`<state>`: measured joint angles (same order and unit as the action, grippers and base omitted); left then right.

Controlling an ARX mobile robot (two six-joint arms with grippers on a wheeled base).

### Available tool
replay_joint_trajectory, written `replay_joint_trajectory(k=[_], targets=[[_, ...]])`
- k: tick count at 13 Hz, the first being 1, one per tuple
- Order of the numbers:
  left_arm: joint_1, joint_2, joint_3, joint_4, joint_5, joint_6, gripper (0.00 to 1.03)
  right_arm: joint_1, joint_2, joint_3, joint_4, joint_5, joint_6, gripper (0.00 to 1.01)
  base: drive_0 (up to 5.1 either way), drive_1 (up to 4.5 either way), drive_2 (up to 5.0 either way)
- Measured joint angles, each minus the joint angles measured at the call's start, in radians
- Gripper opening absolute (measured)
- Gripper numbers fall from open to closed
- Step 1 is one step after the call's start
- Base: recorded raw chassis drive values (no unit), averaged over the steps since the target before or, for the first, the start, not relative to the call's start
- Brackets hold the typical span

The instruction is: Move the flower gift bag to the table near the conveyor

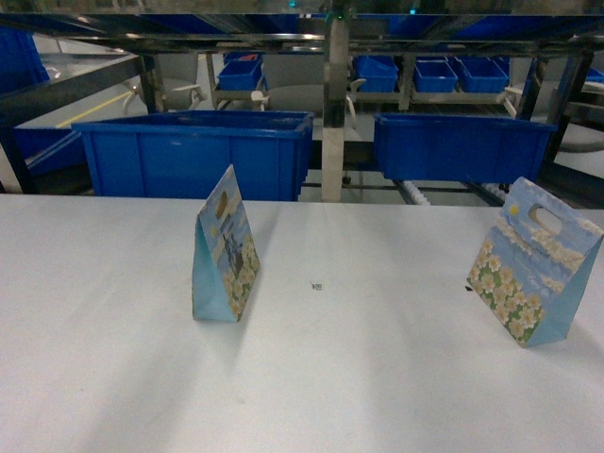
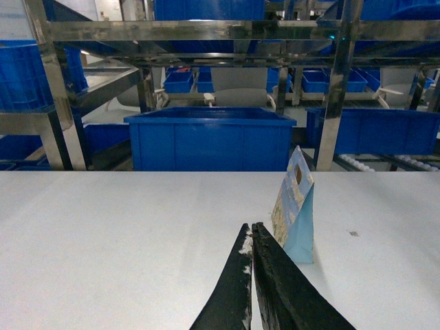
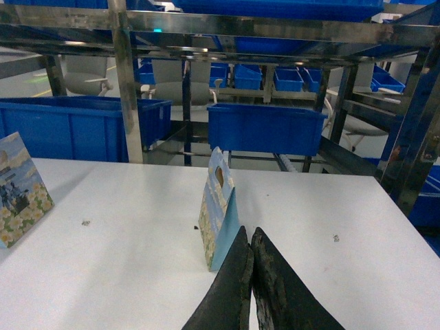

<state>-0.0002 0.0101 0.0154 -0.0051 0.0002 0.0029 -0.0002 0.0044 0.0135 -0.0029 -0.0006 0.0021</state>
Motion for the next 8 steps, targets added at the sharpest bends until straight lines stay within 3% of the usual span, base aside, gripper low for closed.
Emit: replay_joint_trajectory(k=[1, 2, 4, 7, 8], targets=[[0.000, 0.000, 0.000, 0.001, 0.000, 0.000, 0.02, 0.000, 0.000, 0.000, 0.000, 0.000, 0.000, 0.02, 0.0, 0.00, 0.0], [0.000, 0.000, 0.000, 0.001, 0.000, -0.002, 0.11, 0.000, 0.000, 0.000, -0.001, 0.000, 0.000, 0.07, 0.0, 0.00, 0.0], [0.000, 0.000, 0.000, 0.001, 0.000, -0.002, 0.47, 0.000, 0.000, 0.000, 0.000, 0.000, 0.000, 0.43, 0.0, 0.00, 0.0], [0.000, 0.000, 0.000, 0.001, 0.000, -0.002, 0.91, 0.000, 0.000, 0.000, 0.000, 0.000, 0.000, 0.87, 0.0, 0.00, 0.0], [0.000, 0.000, 0.000, 0.001, 0.000, -0.001, 0.99, 0.000, 0.000, 0.000, 0.000, 0.000, 0.000, 1.00, 0.0, 0.00, 0.0]])
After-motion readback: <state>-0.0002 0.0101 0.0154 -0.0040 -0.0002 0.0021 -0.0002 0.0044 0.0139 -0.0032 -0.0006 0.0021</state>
